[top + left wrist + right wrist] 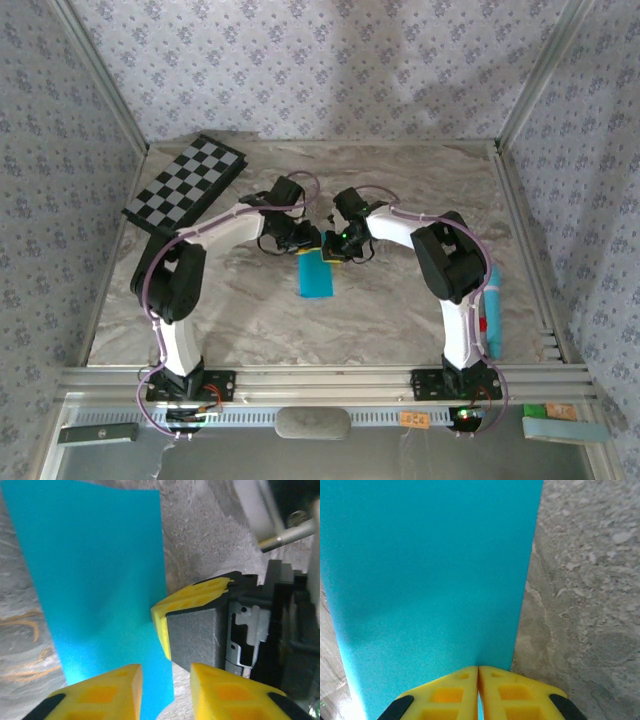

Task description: Fold a paper plane with a square sheet of paper (pick it up from the middle)

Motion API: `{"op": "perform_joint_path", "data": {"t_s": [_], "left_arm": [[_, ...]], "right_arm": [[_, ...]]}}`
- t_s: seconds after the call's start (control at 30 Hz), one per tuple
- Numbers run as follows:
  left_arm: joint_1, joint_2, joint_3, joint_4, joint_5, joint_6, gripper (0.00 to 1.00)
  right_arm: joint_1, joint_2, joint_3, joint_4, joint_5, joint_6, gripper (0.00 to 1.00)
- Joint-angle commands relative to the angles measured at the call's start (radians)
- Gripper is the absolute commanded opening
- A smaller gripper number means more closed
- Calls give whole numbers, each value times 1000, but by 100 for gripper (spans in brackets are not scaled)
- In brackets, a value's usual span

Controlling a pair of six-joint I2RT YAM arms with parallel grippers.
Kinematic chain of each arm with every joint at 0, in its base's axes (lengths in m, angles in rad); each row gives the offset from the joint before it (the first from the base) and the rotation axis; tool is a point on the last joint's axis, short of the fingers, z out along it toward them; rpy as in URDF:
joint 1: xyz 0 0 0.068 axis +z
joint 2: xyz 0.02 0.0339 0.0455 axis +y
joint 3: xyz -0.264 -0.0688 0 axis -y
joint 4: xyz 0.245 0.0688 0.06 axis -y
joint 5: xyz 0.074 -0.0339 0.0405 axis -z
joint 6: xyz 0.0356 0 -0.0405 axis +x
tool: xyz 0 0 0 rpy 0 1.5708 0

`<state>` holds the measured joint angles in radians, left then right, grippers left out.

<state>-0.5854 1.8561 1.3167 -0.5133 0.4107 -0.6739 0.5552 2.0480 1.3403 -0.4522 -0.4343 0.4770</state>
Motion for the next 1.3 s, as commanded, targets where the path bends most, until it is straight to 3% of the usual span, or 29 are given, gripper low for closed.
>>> {"op": "perform_joint_path", "data": {"t_s": [0.0, 0.3, 0.87, 1.1, 1.27], "left_arm": [[-13, 46, -1, 38, 87, -38, 25], [-8, 127, -15, -23, 25, -5, 16], [120, 22, -254, 21, -32, 96, 15], [146, -84, -217, 67, 76, 117, 16], [112, -29, -177, 164, 137, 82, 17]], "right_arm": [[1, 90, -30, -97, 147, -17, 12], [3, 102, -28, -123, 174, -16, 12], [1, 150, 1, -214, 285, -44, 11], [0, 158, 21, -229, 291, -54, 11], [2, 158, 21, -227, 291, -54, 11]]}}
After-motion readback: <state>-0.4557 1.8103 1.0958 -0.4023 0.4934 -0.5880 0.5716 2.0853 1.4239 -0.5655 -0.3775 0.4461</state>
